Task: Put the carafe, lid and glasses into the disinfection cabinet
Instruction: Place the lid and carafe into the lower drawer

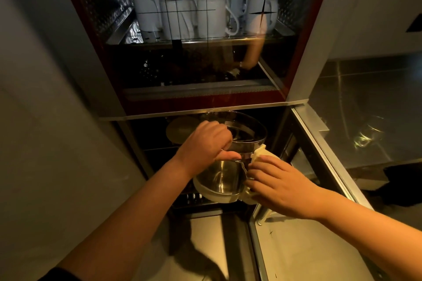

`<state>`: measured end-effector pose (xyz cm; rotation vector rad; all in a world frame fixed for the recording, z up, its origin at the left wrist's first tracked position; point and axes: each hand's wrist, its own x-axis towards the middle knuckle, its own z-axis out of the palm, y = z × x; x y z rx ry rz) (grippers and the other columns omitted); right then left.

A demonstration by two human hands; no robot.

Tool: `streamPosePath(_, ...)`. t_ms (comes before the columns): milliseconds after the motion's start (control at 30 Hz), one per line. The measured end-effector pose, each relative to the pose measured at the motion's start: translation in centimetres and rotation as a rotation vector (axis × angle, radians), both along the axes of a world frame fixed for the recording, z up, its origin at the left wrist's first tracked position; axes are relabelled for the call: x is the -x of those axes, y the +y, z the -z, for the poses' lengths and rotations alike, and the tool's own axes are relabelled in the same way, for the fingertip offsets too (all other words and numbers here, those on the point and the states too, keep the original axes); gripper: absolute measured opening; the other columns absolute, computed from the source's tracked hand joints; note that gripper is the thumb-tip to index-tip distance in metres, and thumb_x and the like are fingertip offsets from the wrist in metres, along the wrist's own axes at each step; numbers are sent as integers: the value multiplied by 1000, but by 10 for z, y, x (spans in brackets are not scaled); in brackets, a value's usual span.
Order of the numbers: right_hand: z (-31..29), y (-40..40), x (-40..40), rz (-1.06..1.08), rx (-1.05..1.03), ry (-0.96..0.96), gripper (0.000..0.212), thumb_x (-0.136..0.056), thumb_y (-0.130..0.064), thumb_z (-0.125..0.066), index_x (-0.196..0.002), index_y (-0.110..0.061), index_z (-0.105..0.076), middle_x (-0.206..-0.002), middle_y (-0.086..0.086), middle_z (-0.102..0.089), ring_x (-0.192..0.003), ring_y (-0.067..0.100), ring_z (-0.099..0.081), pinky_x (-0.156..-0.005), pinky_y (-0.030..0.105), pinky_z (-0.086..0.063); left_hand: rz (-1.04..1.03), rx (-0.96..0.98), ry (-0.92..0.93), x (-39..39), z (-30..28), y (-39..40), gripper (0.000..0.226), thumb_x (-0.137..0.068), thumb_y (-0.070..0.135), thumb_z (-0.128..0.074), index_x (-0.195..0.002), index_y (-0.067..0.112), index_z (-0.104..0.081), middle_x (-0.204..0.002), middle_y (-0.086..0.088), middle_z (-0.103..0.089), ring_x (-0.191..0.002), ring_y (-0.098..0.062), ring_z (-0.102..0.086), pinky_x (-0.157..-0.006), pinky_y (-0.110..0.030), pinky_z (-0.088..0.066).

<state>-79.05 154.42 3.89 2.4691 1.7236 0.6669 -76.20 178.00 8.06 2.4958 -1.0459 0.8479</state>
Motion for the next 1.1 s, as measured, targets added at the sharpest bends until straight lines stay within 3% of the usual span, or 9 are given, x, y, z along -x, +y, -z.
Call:
streamPosePath(133, -8, -5, -1, -62, 99, -3, 29, -83, -31, -63, -108, -19, -61, -113, 2, -64, -118, 22, -46, -117, 40, -9, -5, -1, 4, 3, -2, 4, 34, -76, 41, -64, -66, 12, -48, -63, -2, -47, -59, -14, -43, -61, -25, -36)
streamPosePath(233, -10, -6, 1, -68, 205, -59, 32, -76, -28, -72, -107, -21, -66, -111, 0, -65, -117, 23, -49, -116, 44, -8, -8, -18, 6, 5, -3, 5, 34, -76, 41, -64, -66, 12, -49, -64, -1, -48, -59, -15, -45, -62, -23, -34)
streamPosePath(433, -17, -5, 1, -67, 349, -75, 49, -54, -15, -84, -100, -26, -72, -102, -6, -68, -109, 18, -57, -108, 57, -17, -29, -15, 38, 8, -5, 8, 34, -76, 40, -64, -66, 11, -51, -64, -1, -49, -59, -14, -44, -64, -23, -33)
streamPosePath(633, -21, -5, -1, -128, 345, -94, 46, -57, -14, -79, -102, -23, -70, -95, -5, -67, -101, 18, -59, -113, 56, -10, -23, 20, 124, 11, -15, 6, 33, -77, 40, -62, -66, 12, -49, -69, 6, -38, -63, -11, -38, -65, -26, -37)
streamPosePath(700, -22, -6, -2, -163, 345, -114, 44, -60, -15, -79, -102, -23, -70, -94, -5, -67, -98, 16, -59, -111, 54, -18, -21, 14, 150, 12, -17, 5, 32, -77, 38, -65, -67, 12, -48, -69, 6, -38, -64, -12, -39, -66, -28, -39)
streamPosePath(800, -21, -8, -2, -190, 354, -124, 45, -61, -19, -80, -105, -24, -69, -95, -5, -66, -95, 16, -58, -103, 39, -37, -39, -5, 182, 12, -18, 5, 32, -77, 34, -71, -69, 18, -45, -71, 7, -38, -66, -10, -38, -69, -26, -35)
streamPosePath(867, -21, -10, -3, -195, 355, -107, 48, -62, -21, -81, -108, -24, -68, -98, -4, -66, -96, 16, -58, -98, 35, -42, -72, -25, 192, 11, -19, 5, 29, -80, 37, -69, -72, 17, -48, -73, 7, -41, -69, -9, -39, -72, -24, -32)
streamPosePath(1000, -25, -9, -2, -210, 309, -122, 54, -66, -21, -76, -117, -22, -60, -99, -2, -64, -93, 17, -57, -94, 34, -42, -110, -56, 197, 8, -20, 4, 31, -83, 45, -56, -92, 16, -60, -86, 4, -55, -81, -8, -45, -79, -23, -34)
streamPosePath(1100, -23, -6, 2, -214, 263, -124, 55, -72, -19, -72, -123, -22, -53, -98, -2, -61, -91, 17, -54, -93, 36, -42, -119, -38, 256, 5, -20, 1, 37, -87, 46, -50, -110, 19, -59, -102, 5, -56, -98, -6, -45, -89, -20, -28)
